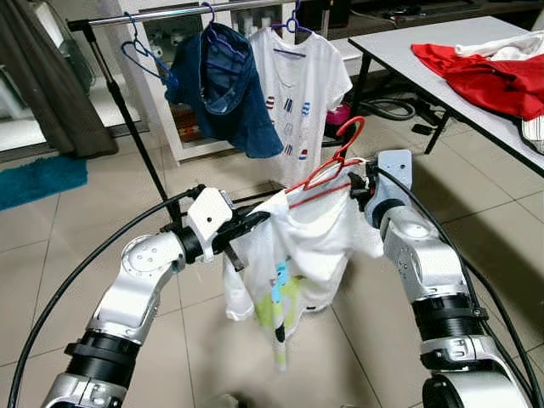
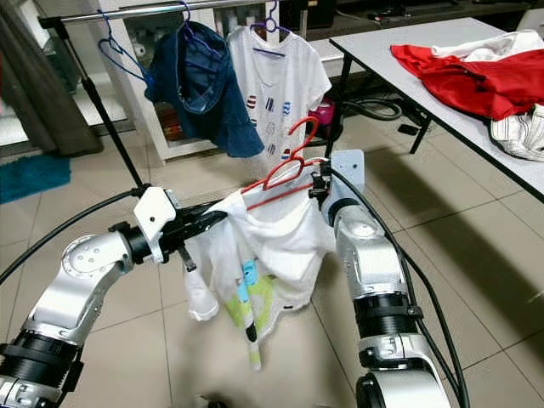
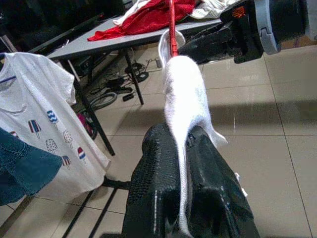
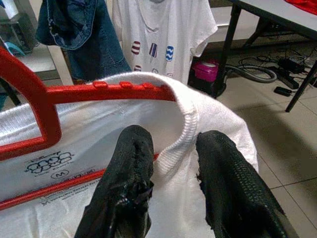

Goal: Hang hanger

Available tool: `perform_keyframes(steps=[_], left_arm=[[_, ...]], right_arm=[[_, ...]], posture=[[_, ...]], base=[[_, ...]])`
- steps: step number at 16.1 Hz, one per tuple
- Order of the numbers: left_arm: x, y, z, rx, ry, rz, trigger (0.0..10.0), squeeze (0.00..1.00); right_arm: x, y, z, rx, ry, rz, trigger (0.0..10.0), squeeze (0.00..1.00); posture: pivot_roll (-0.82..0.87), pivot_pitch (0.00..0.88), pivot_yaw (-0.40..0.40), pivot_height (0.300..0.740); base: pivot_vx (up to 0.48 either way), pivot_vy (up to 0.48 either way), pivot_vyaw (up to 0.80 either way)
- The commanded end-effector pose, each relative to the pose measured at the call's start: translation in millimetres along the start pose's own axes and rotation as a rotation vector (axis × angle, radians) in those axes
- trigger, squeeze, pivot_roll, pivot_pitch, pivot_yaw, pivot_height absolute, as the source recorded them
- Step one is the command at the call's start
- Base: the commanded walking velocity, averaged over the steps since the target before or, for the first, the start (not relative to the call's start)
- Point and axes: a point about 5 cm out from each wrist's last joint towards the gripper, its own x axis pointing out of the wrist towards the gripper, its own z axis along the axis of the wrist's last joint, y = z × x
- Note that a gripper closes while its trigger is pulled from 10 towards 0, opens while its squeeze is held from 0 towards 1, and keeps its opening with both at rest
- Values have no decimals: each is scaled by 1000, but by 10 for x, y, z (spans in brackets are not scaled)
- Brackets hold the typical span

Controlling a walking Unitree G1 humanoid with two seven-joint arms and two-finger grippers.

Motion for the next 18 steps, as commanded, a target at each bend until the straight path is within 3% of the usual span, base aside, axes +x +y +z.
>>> perform_keyframes(steps=[1,5,6,7,9,18], left_arm=[[9,-7,55,12,-20,-12,0,0],[32,-31,112,13,-47,-33,0,0],[36,-45,123,12,-50,-38,0,0],[34,-46,122,12,-50,-38,0,0],[31,-48,121,12,-49,-37,0,0],[15,-32,116,17,-41,-33,0,0]], right_arm=[[9,22,66,7,-24,8,10000,0],[73,-25,34,16,-11,-26,10000,0],[105,-47,40,19,-6,-35,8157,0],[111,-53,50,24,-9,-37,2902,0],[118,-59,57,31,-13,-37,0,0],[118,-105,-3,33,-3,-48,0,0]], posture=[[-134,0,59,740],[-131,0,61,740],[-125,0,59,740],[-124,0,58,740],[-121,0,55,740],[-124,0,56,740]], base=[[0,0,0],[0,0,0],[0,0,0],[0,0,0],[0,0,0],[0,0,0]])
